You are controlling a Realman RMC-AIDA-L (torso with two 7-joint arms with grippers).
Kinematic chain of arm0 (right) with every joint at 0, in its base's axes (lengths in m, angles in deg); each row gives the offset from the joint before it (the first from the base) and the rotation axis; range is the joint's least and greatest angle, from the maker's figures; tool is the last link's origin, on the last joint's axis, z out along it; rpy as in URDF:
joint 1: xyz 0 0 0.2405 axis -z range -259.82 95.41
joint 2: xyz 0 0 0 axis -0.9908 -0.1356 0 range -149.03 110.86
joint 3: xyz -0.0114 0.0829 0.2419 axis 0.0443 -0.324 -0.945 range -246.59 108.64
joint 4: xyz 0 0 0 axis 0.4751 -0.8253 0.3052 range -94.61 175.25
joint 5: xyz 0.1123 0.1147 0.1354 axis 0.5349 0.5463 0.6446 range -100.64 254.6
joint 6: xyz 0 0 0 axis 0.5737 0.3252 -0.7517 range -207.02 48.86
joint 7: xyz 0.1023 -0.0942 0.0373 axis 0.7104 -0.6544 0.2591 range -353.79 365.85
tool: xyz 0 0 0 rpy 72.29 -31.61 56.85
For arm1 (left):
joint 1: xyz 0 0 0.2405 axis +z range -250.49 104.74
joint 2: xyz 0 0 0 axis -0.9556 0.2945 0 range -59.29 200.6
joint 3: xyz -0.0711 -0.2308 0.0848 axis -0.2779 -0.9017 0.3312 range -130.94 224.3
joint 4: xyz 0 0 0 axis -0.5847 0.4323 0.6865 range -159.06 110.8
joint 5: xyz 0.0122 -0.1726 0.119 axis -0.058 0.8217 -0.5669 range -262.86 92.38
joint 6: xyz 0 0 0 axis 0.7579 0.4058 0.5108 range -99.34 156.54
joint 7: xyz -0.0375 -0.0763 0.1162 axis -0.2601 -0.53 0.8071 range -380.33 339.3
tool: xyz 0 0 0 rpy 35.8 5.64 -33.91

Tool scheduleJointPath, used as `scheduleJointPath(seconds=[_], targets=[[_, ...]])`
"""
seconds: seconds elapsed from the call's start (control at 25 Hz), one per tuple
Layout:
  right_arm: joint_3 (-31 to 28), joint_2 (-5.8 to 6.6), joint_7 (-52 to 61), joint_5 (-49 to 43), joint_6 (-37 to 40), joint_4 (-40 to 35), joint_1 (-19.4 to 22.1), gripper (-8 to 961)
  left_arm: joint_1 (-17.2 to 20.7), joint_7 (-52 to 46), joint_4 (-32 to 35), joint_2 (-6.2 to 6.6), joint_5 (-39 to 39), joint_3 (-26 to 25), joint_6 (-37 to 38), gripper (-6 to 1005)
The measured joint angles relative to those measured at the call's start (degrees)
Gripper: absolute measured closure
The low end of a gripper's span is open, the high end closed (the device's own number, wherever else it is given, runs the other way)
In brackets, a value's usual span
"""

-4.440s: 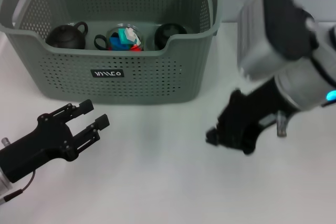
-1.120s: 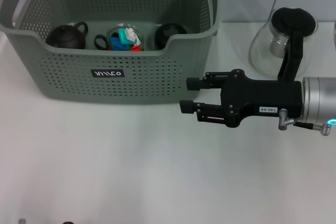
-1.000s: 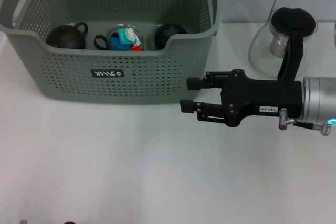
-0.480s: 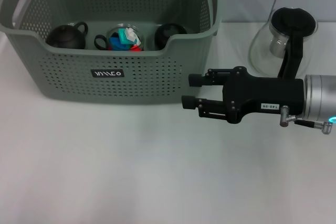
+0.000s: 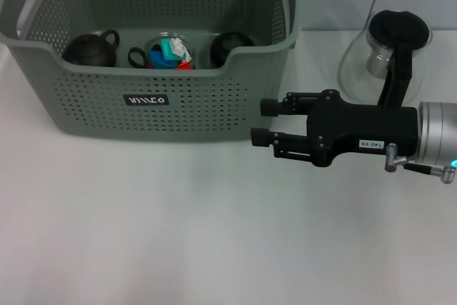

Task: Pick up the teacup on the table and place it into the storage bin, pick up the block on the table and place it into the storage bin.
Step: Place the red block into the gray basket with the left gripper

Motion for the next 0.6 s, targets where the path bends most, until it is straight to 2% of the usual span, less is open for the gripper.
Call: scheduleJointPath(seconds=[0.6], targets=[[-0.46,0.0,0.04,0.0,0.17,0.0,0.05,374,-0.5,0.05,-1.94,-0.03,-0.18,0.0,-3.05,525]])
